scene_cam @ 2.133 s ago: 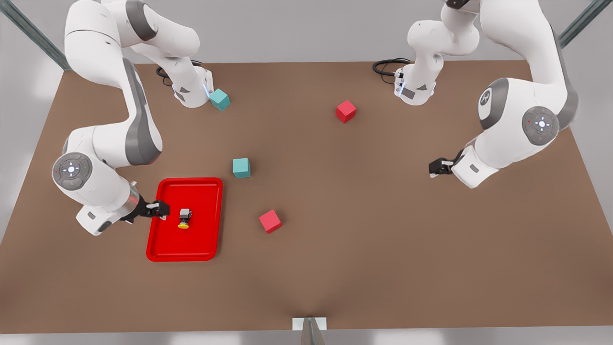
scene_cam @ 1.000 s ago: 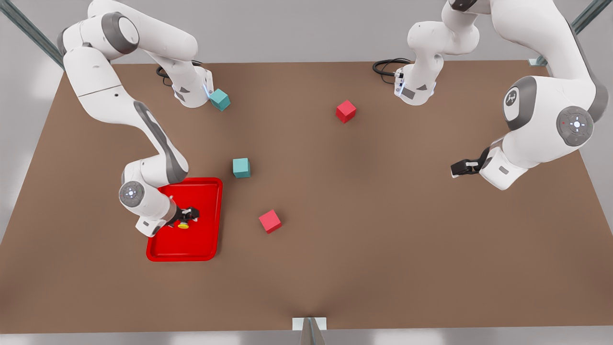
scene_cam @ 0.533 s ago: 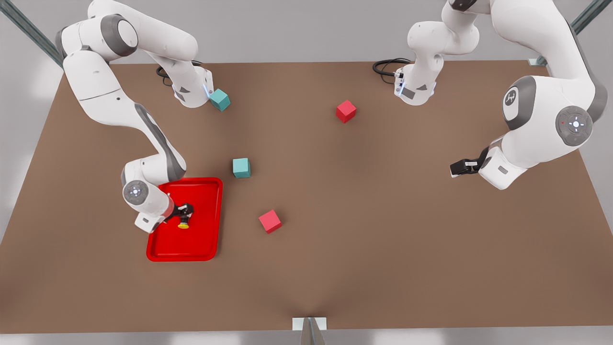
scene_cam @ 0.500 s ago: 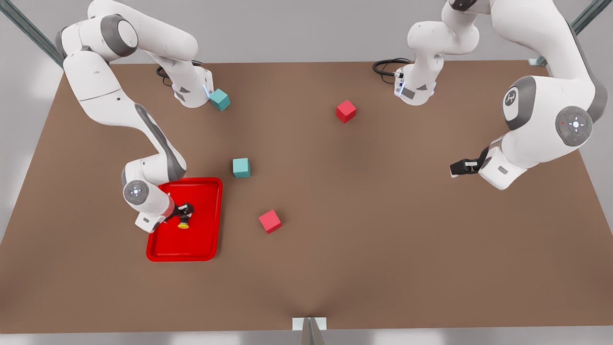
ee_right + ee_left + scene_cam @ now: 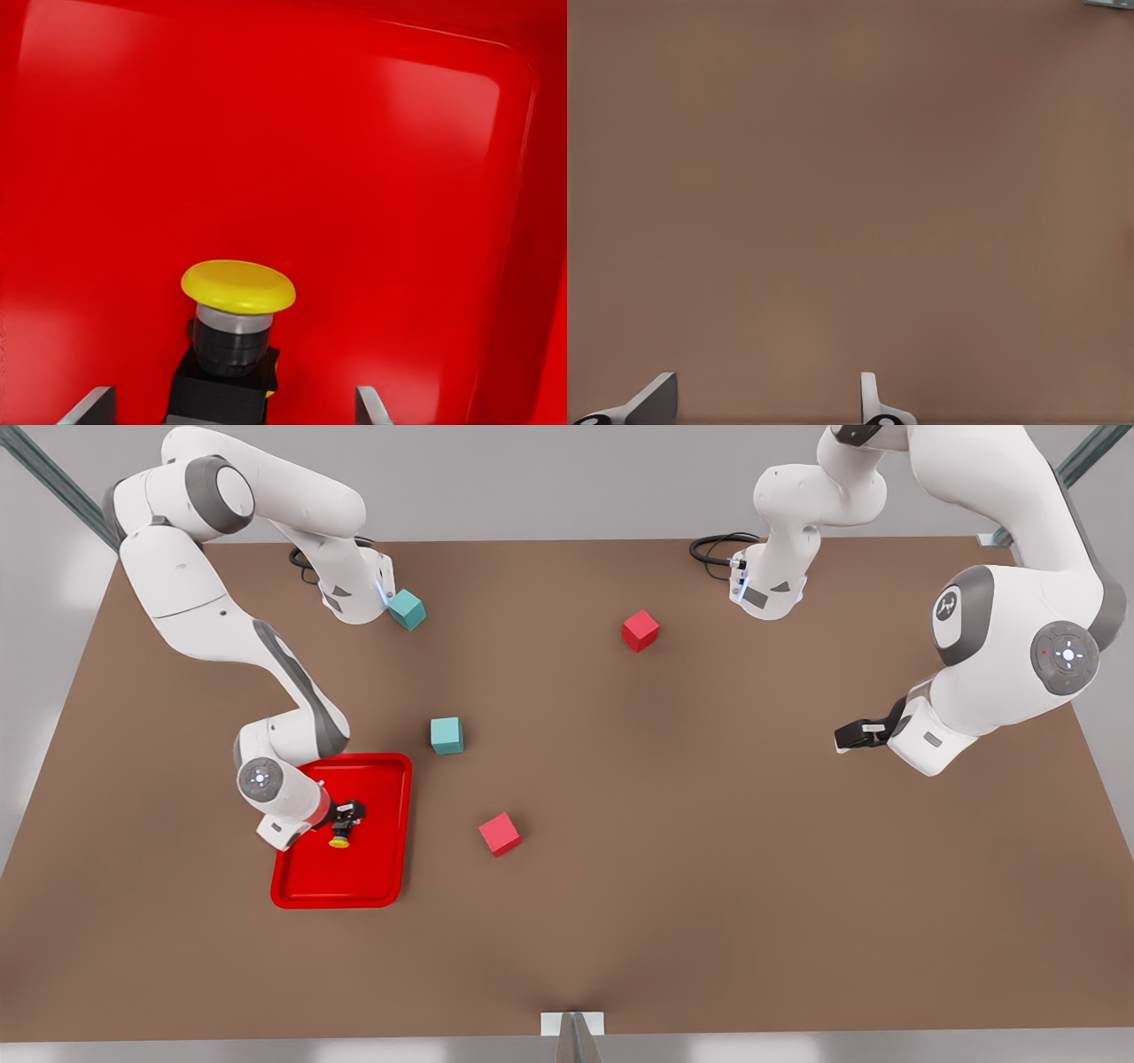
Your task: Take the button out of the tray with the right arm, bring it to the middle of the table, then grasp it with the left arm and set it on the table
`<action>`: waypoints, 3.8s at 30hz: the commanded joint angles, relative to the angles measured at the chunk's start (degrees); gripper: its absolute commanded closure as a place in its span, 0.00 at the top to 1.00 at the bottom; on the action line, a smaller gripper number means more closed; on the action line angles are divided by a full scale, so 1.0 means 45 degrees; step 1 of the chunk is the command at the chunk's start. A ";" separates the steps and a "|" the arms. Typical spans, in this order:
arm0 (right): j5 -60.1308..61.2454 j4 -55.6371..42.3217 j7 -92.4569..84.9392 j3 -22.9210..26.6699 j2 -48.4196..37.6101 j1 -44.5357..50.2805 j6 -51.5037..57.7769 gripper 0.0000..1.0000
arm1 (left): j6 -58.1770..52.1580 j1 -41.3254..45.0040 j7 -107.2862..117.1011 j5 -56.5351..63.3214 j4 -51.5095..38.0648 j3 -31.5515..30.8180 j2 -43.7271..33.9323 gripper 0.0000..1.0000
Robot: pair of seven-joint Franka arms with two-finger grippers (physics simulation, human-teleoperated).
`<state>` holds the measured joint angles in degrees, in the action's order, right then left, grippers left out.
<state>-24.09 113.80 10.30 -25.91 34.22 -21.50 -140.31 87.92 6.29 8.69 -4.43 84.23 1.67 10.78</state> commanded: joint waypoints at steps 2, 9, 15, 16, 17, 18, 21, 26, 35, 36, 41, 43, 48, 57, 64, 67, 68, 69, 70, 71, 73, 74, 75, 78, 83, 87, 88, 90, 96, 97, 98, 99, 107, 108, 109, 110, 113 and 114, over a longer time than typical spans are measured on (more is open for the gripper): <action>0.0021 0.0005 0.1441 -0.0003 -0.0025 0.0011 -0.0031 1.00 | -0.0006 -0.0011 -0.0055 0.0008 -0.0006 -0.0001 -0.0014 1.00; 0.0021 0.0259 0.1421 -0.0022 -0.0045 0.0050 -0.0031 1.00 | -0.0006 -0.0011 -0.0055 0.0008 -0.0025 -0.0001 -0.0014 1.00; 0.0021 0.0259 0.1441 -0.0022 -0.0025 0.0070 -0.0031 0.76 | -0.0025 -0.0011 -0.0055 0.0027 -0.0025 -0.0001 -0.0014 1.00; 0.0021 0.0239 0.1441 -0.0022 -0.0006 0.0070 -0.0031 0.76 | -0.0025 0.0009 -0.0055 0.0008 -0.0025 -0.0001 -0.0014 1.00; 0.0021 0.0239 0.1441 -0.0022 0.0033 0.0109 -0.0109 0.76 | -0.0025 -0.0011 -0.0055 0.0008 -0.0025 -0.0001 -0.0014 1.00; 0.0021 0.0239 0.1441 -0.0022 0.0111 0.0128 -0.0188 0.76 | -0.0025 -0.0011 -0.0055 0.0008 -0.0025 -0.0001 -0.0033 1.00; 0.0001 0.0239 0.1441 -0.0022 0.0189 0.0128 -0.0207 0.73 | -0.0084 -0.0050 -0.0055 0.0008 -0.0045 -0.0001 -0.0033 1.00; 0.0001 0.0239 0.1421 -0.0022 0.0170 0.0109 -0.0188 0.57 | -0.0084 -0.0030 -0.0055 0.0008 -0.0045 -0.0001 -0.0014 1.00; 0.0021 0.0239 0.1382 -0.0120 -0.0143 0.0031 -0.0051 0.55 | -0.0103 0.0008 -0.0036 0.0008 -0.0045 -0.0001 -0.0053 1.00; 0.0002 0.0239 0.1402 -0.0120 -0.0104 0.0050 -0.0071 0.55 | -0.0123 0.0048 0.0023 0.0008 -0.0026 -0.0001 -0.0053 1.00; 0.0001 0.0220 0.1402 -0.0120 0.0033 0.0128 -0.0168 0.56 | -0.0240 0.0047 0.0023 0.0027 -0.0064 -0.0001 -0.0033 1.00; 0.0001 0.0161 0.1402 -0.0120 0.0170 0.0128 -0.0188 0.69 | -0.0240 0.0028 0.0023 0.0027 -0.0045 -0.0001 -0.0033 1.00; 0.0001 0.0122 0.1402 -0.0120 0.0268 0.0148 -0.0188 0.72 | -0.0240 0.0028 0.0023 0.0027 -0.0045 -0.0001 -0.0033 1.00; 0.0001 0.0102 0.1402 -0.0120 0.0424 0.0304 -0.0305 0.46 | -0.0201 -0.0011 -0.0036 0.0027 -0.0045 -0.0001 -0.0014 1.00; 0.0021 -0.0015 0.1383 -0.0120 -0.0045 0.0187 -0.0246 0.42 | -0.0220 0.0009 -0.0016 0.0027 -0.0045 -0.0001 -0.0014 1.00; 0.0216 -0.0288 0.1363 -0.0413 -0.1001 0.0304 0.1334 0.42 | -0.0201 0.0009 -0.0016 0.0027 -0.0045 -0.0001 -0.0014 1.00; 0.0703 -0.0561 0.1382 -0.0823 -0.1275 0.0343 0.2135 0.42 | -0.0201 0.0028 -0.0016 0.0027 -0.0045 0.0019 -0.0033 1.00; 0.1426 -0.0775 0.1402 -0.0941 -0.1627 0.0791 0.2546 0.42 | -0.0181 0.0048 -0.0016 0.0027 -0.0045 0.0019 -0.0033 1.00; 0.1934 -0.1498 0.1538 -0.0804 -0.1607 0.1572 0.3346 0.42 | -0.0181 0.0067 -0.0016 0.0047 -0.0065 -0.0020 -0.0053 1.00; 0.2228 -0.2240 0.2358 -0.0375 -0.1510 0.2490 0.3874 0.42 | -0.0259 0.0087 -0.0016 0.0027 -0.0045 -0.0215 -0.0092 1.00; 0.3028 -0.3314 0.3178 0.0231 -0.1510 0.4110 0.5123 0.42 | -0.0259 0.0067 -0.0074 0.0027 -0.0065 -0.0274 -0.0111 1.00; 0.3419 -0.3880 0.3743 0.0464 -0.1451 0.4852 0.5631 0.42 | -0.0279 0.0106 -0.0016 0.0027 -0.0045 -0.0313 -0.0131 1.00; 0.3983 -0.4505 0.4330 0.1049 -0.1393 0.5945 0.6158 0.42 | -0.0279 0.0281 0.0004 0.0047 0.0013 -0.0313 -0.0072 1.00; 0.6327 -0.6770 0.6439 0.4232 -0.0495 1.0378 0.7136 0.42 | -0.0240 0.0438 0.0043 0.0047 -0.0045 -0.0333 0.0006 1.00; 0.9357 -1.0521 0.8589 0.8161 0.2630 1.5285 0.7332 0.42 | -0.0259 0.0399 0.0043 0.0086 -0.0104 -0.0313 -0.0092 1.00; 0.9650 -1.2455 0.9839 0.8103 0.4232 1.6300 0.7097 0.42 | -0.0259 0.0243 0.0082 0.0106 -0.0143 -0.0274 -0.0111 1.00; 0.9728 -1.3020 0.9995 0.8025 0.4524 1.6437 0.7097 0.43 | -0.0259 0.0263 0.0217 0.0086 -0.0143 -0.0255 -0.0131 1.00; 0.9747 -1.3764 1.0484 0.8005 0.5150 1.6847 0.6433 0.43 | -0.0240 0.0380 0.0570 0.0106 -0.0143 -0.0274 -0.0072 1.00; 0.9747 -1.4507 1.1108 0.8103 0.6283 1.7472 0.4677 0.44 | -0.0591 0.0282 0.0667 0.0067 -0.0631 -0.0235 -0.0092 1.00; 0.9747 -1.4507 1.1519 0.8103 0.6400 1.7336 0.3895 0.44 | -0.0650 0.0263 0.0668 0.0066 -0.0670 -0.0235 -0.0072 1.00; 0.9747 -1.4682 1.2221 0.8102 0.6615 1.7121 0.3290 0.45 | -0.0631 0.0340 0.0668 0.0066 -0.0670 -0.0235 -0.0072 1.00; 0.9747 -1.4839 1.2710 0.8083 0.6908 1.6926 0.2821 0.45 | -0.0572 0.0360 0.0668 0.0086 -0.0670 -0.0235 -0.0053 1.00; 0.9728 -1.4898 1.3121 0.8044 0.6323 1.6476 0.3952 1.00 | -0.0474 0.0380 0.0648 0.0066 -0.0689 -0.0235 0.0436 1.00; 0.9728 -1.4607 1.2538 0.8005 0.5447 1.6321 0.4128 1.00 | -0.0494 0.0380 0.0648 0.0066 -0.0690 -0.0235 0.0377 1.00; 0.9689 -1.3146 1.1582 0.7673 0.4179 1.6047 0.4363 1.00 | -0.0455 0.0380 0.0531 0.0047 -0.0690 -0.0274 0.0416 1.00; 0.9669 -1.0897 0.9842 0.7634 0.2458 1.5871 0.4538 1.00 | -0.0318 0.0419 0.0394 0.0028 -0.0690 -0.0372 0.0436 1.00; 0.8557 -0.5974 0.5467 0.7107 -0.1878 1.3626 0.6511 1.00 | -0.0142 0.1179 0.0336 0.0086 -0.1099 -0.1133 0.0826 1.00; 0.8108 -0.4509 0.3846 0.7087 -0.2993 1.2474 0.6706 1.00 | -0.0123 0.2136 0.0219 0.0067 -0.1275 -0.1192 0.1002 1.00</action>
<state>15.84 88.80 50.76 6.26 24.59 36.92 -117.28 86.58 13.52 10.51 -4.15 78.19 -3.14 15.27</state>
